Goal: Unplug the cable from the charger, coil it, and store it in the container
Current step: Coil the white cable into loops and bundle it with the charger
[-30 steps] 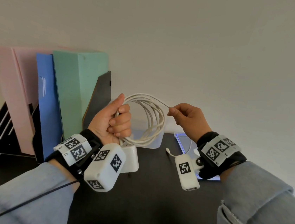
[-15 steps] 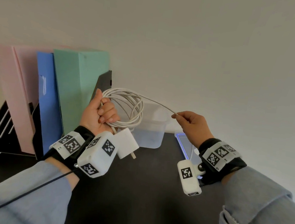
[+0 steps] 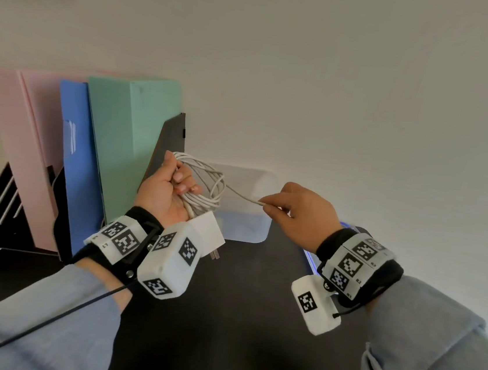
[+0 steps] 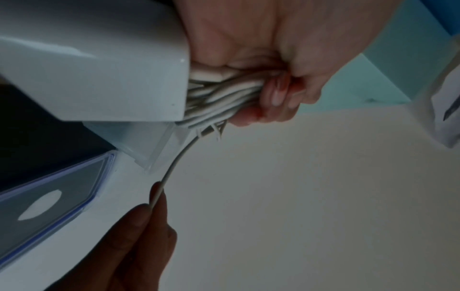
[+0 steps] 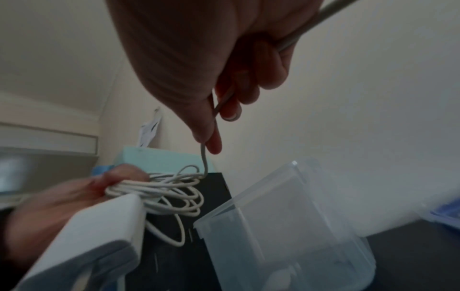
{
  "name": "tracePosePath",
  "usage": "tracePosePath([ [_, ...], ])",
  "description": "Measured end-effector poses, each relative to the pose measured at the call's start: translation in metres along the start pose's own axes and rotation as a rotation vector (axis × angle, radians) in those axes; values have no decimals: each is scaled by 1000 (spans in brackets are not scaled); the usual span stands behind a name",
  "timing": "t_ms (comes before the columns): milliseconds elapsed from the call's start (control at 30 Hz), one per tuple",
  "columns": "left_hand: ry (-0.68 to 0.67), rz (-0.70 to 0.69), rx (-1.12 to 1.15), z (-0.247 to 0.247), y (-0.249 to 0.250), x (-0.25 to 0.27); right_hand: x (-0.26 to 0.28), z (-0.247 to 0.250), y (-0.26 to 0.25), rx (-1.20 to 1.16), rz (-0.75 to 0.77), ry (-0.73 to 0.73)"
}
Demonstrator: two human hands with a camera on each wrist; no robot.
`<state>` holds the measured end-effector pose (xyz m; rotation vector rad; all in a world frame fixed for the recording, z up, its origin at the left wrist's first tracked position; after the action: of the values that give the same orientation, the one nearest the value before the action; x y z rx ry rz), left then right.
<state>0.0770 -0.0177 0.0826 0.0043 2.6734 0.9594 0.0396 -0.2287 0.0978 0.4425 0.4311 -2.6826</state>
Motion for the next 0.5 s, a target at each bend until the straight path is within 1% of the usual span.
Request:
tracePosePath([
  [167,-1,52,-11,-6,-5,4,2,-2,-15,174,97,-84],
  [300,-2,84,-42,-13,-11,11,3,-3,-26,245,180,-128],
  [400,5,46,-227,-19,-15,17,3,-1,-36,289,233,-149],
  [500,-71,41,-337,-29,-20,19,4,2,-48,319,287,-168],
])
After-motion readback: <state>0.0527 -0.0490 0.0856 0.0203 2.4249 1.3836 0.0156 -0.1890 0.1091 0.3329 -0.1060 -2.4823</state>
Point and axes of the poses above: each hand's wrist, its own x-axis away from the middle knuckle, its own z-axis out of the back of the hand, y = z × x, the point moved 4 cm from there along -x, towards the middle knuckle, and after that the axes turned 7 degrees about -y, right-handed, at the moved point
